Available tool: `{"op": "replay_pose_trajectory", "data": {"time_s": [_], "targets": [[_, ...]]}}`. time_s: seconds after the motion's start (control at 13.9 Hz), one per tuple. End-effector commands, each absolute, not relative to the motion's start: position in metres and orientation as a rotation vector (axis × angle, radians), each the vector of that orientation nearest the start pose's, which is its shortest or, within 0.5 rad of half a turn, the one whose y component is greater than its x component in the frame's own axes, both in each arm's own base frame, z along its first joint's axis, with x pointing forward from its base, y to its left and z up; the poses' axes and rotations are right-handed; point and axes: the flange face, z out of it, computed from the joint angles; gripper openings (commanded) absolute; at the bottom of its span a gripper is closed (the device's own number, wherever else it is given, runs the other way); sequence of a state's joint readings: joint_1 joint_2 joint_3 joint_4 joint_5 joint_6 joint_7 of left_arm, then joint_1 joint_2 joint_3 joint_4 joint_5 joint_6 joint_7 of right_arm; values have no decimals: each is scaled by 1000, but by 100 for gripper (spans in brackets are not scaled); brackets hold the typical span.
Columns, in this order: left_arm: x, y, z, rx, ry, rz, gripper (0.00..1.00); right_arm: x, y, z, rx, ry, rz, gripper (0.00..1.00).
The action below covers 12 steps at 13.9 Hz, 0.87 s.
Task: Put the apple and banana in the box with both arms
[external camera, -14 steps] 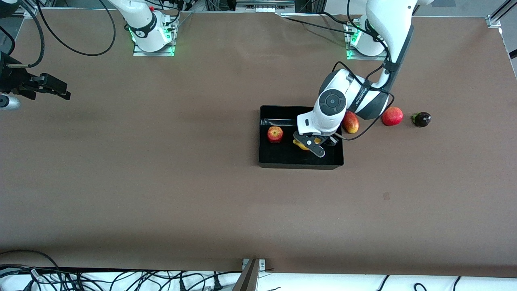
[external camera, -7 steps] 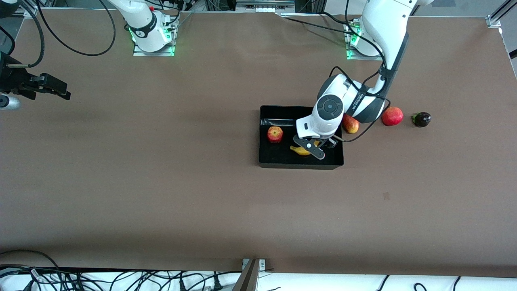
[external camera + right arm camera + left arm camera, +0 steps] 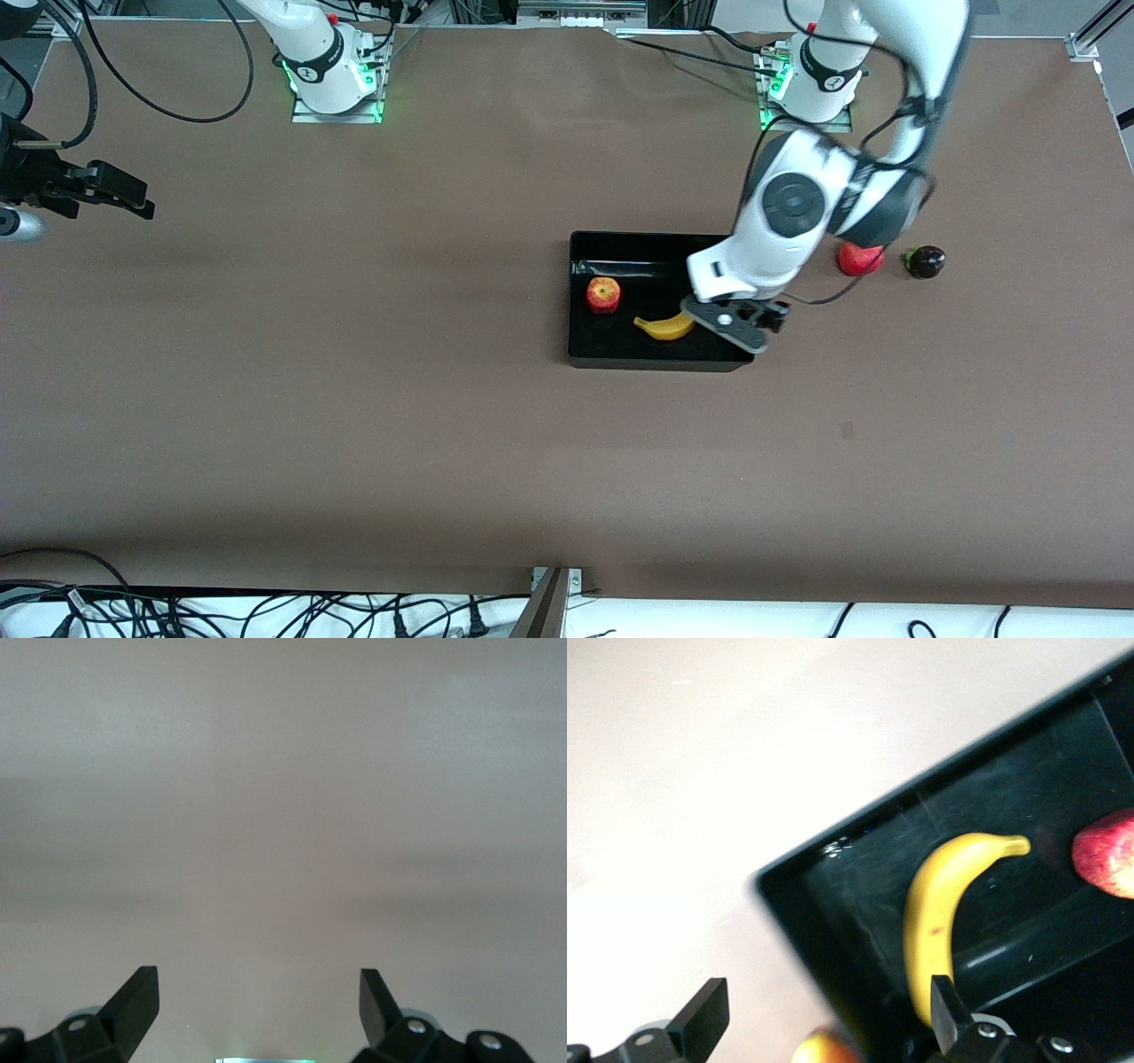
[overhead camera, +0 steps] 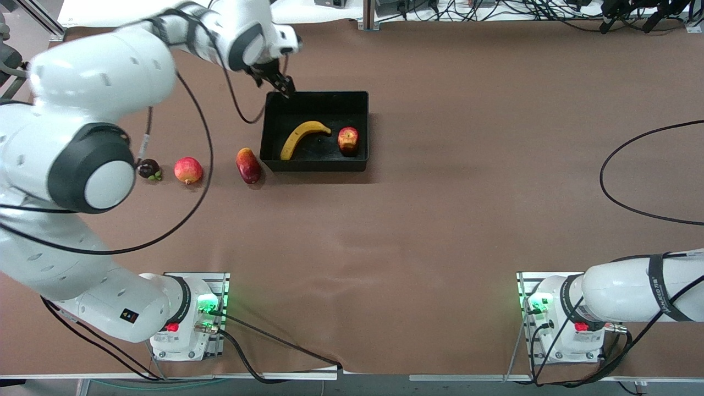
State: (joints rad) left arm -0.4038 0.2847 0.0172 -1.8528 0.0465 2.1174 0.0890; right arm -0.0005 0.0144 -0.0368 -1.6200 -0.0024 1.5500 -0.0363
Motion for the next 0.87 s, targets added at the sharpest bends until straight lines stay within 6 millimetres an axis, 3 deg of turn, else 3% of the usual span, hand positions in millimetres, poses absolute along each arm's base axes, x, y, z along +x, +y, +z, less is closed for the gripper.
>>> {"op": "replay_pose_trajectory", "data": {"time_s": [0.0, 0.22, 0.43, 0.65, 0.79], "targets": [[574, -181, 440, -3006, 671, 14, 100, 552, -23, 596, -3120, 24, 133, 100], [564, -115, 503, -3040, 499, -15, 100, 552, -23, 596, -3120, 24, 133, 100], [550, -59, 538, -3059, 348, 4, 100, 552, -23, 596, -3120, 22, 133, 100], [541, -29, 557, -3069, 256, -18, 100, 552, -23, 596, -3120, 17, 133, 100], [537, -25, 560, -3077, 160, -6, 100, 552, -23, 596, -3120, 17, 133, 100]]}}
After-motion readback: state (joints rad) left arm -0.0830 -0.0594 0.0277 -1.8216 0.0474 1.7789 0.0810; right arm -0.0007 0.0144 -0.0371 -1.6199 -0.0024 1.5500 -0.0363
